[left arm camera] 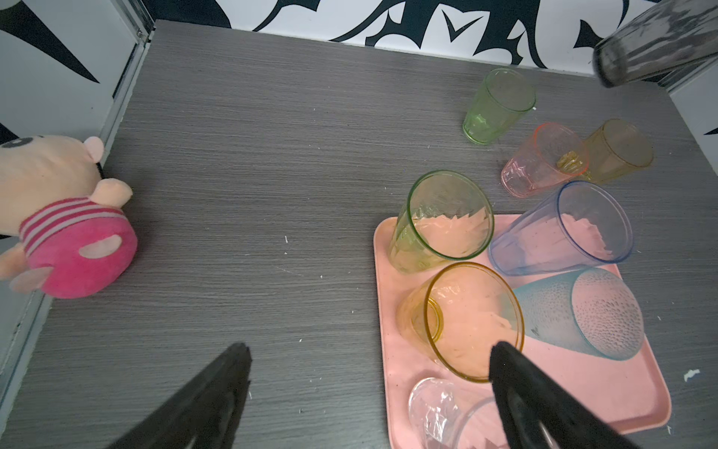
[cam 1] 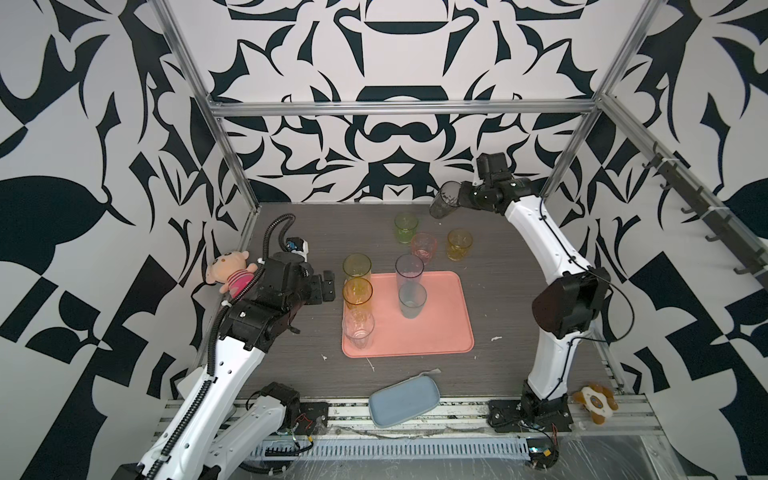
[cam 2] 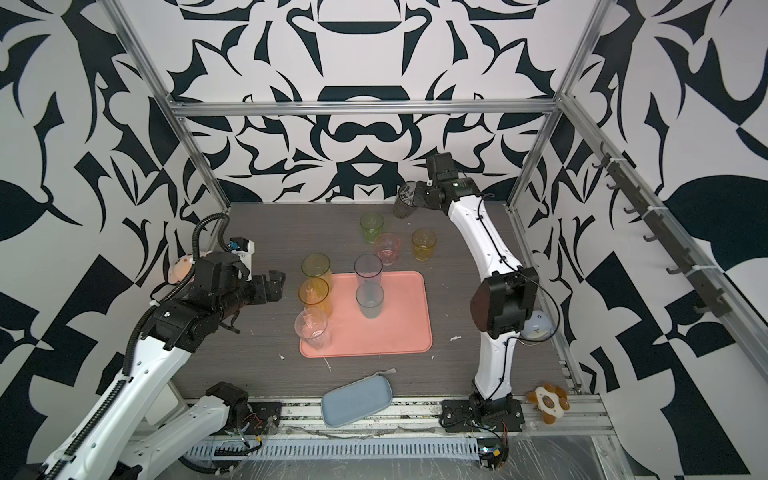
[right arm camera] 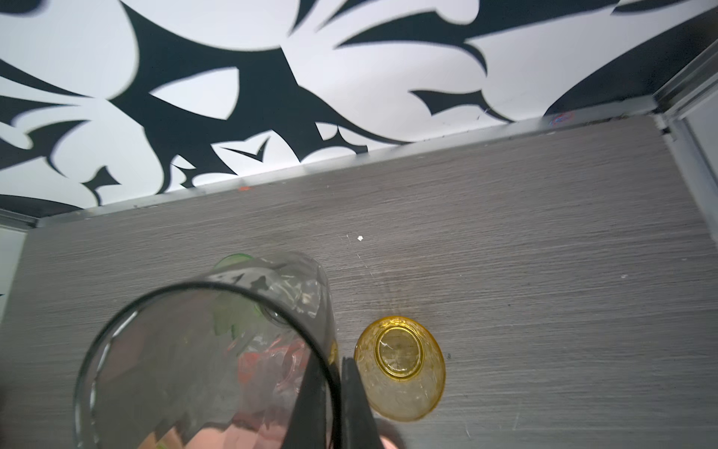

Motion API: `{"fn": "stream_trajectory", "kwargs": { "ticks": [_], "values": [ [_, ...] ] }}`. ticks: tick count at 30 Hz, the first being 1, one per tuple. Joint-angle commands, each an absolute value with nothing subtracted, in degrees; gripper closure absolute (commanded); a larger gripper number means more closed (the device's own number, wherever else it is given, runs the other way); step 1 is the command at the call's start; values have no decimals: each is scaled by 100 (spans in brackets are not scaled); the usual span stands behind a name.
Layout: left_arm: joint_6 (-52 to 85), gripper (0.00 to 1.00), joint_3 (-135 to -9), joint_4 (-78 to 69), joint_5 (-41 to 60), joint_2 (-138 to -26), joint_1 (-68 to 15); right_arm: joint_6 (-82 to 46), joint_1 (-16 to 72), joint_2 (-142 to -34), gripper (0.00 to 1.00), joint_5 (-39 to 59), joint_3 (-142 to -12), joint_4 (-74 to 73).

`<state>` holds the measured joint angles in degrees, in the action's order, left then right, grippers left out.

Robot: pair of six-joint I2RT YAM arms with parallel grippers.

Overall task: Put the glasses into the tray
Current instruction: 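Lift the grey glass with the right gripper and carry it toward the tray, then lower the grey glass onto the tray near the teal glass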

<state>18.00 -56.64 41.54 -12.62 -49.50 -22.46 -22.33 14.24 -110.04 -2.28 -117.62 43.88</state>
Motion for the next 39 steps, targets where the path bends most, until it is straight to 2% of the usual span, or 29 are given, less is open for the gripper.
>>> {"fn": "stream_trajectory", "kwargs": {
  "ticks": [1, 8, 21, 33, 39],
  "values": [
    [1824, 0, -5616, 4161, -1251, -4874, -2229, -2149, 1480, -10509, 100, -231, -11601, 4556],
    [1828, 1, -5620, 4152, -1234, -4852, -2229, -2109, 1679, -9617, 100, -233, -10826, 4658],
    [1828, 1, -5613, 4141, -1175, -4869, -2232, -1894, 2374, -8287, 100, -888, -9550, 5282],
    [1828, 1, -5612, 4144, -1201, -4869, -2228, -1772, 3322, -7712, 100, -1534, -8264, 5334],
    [1828, 1, -5606, 4142, -1195, -4865, -2232, -1813, 3641, -7474, 100, -1468, -7645, 5153]
  ]
}}
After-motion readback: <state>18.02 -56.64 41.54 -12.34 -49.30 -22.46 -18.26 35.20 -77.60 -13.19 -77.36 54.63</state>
